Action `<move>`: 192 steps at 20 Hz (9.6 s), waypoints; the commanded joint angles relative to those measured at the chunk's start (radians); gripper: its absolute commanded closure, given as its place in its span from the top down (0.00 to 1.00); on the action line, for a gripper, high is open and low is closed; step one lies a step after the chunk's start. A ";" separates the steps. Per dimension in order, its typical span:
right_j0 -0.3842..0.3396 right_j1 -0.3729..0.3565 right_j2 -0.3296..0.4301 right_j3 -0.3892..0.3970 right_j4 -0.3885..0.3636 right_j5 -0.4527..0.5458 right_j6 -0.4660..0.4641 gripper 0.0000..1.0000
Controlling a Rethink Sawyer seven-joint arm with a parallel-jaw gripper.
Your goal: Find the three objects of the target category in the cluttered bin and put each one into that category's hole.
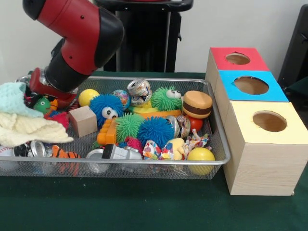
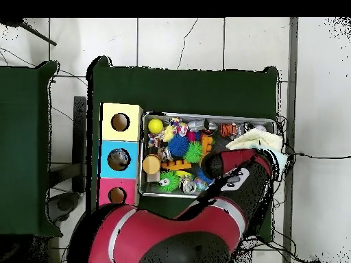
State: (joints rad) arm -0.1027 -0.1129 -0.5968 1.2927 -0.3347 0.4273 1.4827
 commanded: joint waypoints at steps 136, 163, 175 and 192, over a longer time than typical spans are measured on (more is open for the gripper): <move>-0.401 -0.356 0.764 0.004 0.042 0.245 -0.175 1.00; -0.471 -0.282 0.837 -0.018 -0.045 0.181 -0.117 1.00; -0.467 -0.289 0.835 -0.001 -0.044 0.182 -0.083 1.00; -0.477 -0.221 0.836 -0.023 -0.138 0.070 -0.091 1.00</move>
State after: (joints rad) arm -0.5591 -0.4040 0.1654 1.2533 -0.3920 0.5691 1.4823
